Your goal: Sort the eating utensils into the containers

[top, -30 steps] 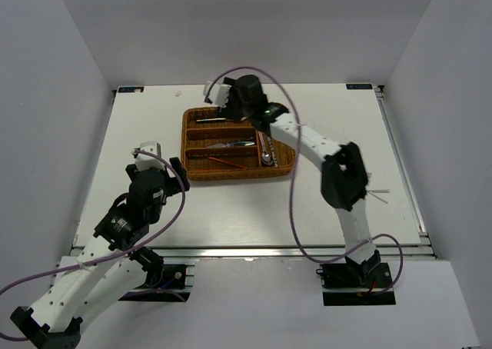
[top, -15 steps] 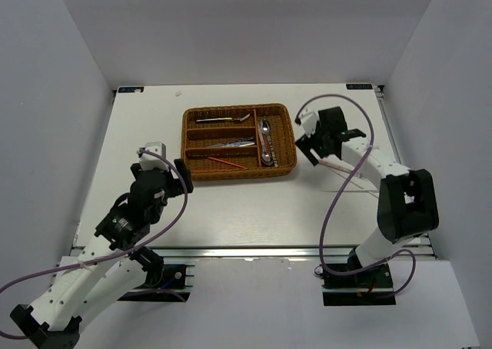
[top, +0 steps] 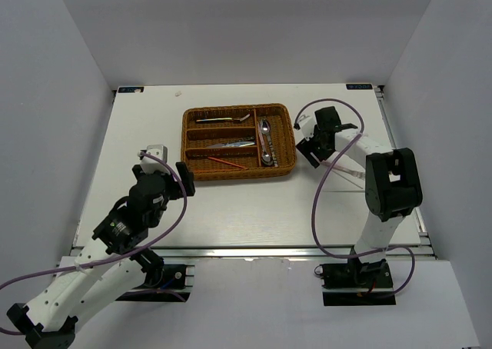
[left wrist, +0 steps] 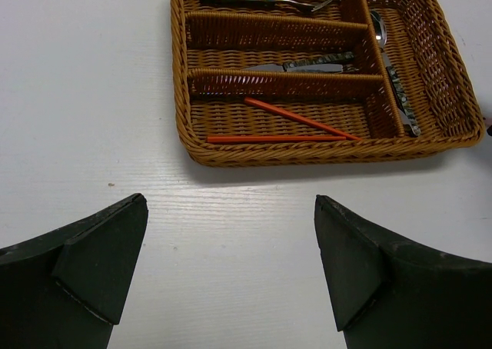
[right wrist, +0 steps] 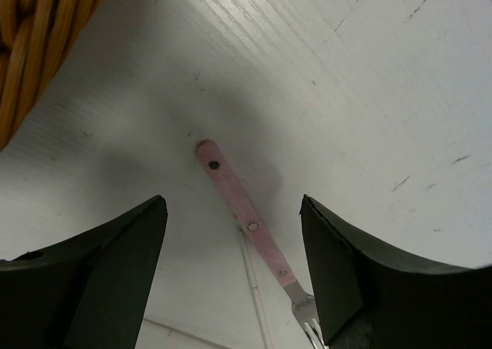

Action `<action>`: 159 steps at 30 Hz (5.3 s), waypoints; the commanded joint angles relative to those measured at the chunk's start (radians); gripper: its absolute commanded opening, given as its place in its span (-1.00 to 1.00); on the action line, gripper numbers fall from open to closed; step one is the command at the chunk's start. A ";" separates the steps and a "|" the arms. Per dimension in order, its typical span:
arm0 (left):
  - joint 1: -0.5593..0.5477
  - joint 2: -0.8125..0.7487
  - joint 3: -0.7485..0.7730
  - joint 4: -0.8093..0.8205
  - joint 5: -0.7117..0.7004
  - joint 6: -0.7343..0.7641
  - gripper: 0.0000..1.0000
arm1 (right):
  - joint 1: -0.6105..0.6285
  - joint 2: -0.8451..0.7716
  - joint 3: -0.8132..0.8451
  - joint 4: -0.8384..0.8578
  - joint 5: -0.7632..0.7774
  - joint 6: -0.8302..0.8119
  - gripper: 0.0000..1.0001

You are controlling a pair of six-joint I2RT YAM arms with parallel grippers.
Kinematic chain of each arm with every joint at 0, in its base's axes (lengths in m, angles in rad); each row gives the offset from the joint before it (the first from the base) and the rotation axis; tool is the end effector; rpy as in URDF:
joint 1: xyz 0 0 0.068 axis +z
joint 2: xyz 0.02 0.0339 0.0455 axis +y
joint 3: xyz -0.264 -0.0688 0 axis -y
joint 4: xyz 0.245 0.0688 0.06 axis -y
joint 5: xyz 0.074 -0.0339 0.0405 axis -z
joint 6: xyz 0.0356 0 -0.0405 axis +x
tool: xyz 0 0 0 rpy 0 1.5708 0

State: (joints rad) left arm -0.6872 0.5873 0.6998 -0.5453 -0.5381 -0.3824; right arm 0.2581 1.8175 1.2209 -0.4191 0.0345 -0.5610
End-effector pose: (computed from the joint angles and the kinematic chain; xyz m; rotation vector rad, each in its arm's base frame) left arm 0.1135 -0.0696 0.3031 -0.0430 1.9425 -0.1698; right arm 0.3664 0.0955 0.1884 -1.0211 2.3842 -0.1557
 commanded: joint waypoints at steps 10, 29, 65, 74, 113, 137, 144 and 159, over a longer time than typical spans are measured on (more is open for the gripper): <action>-0.012 0.003 0.000 0.001 -0.020 -0.004 0.96 | -0.023 0.100 0.065 -0.024 0.008 -0.040 0.22; -0.034 0.017 -0.002 -0.005 -0.040 -0.012 0.96 | -0.091 0.204 0.101 0.031 0.018 -0.008 -0.24; -0.038 0.035 0.003 -0.018 -0.077 -0.026 0.96 | -0.010 0.062 0.387 -0.056 0.268 0.075 -1.00; -0.040 0.046 0.003 -0.021 -0.082 -0.029 0.96 | 0.234 0.097 0.611 -0.054 0.404 -0.052 -1.00; -0.040 0.022 0.003 -0.013 -0.065 -0.018 0.96 | 0.563 0.698 1.016 0.542 0.076 -0.573 0.02; -0.038 0.138 0.041 0.002 -0.019 -0.009 0.96 | -0.013 -0.594 -0.268 0.150 0.025 0.763 0.79; -0.040 0.362 0.093 -0.001 0.092 -0.044 0.96 | -0.210 -0.653 -0.434 0.017 0.119 0.858 0.79; -0.049 0.198 0.017 0.018 0.122 -0.013 0.96 | -0.220 -0.202 -0.218 -0.073 0.076 0.586 0.16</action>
State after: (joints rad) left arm -0.7307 0.8043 0.7269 -0.5426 -0.4469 -0.4065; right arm 0.0349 1.5822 0.9249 -0.4507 0.1238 0.0944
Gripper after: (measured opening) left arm 0.981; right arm 0.591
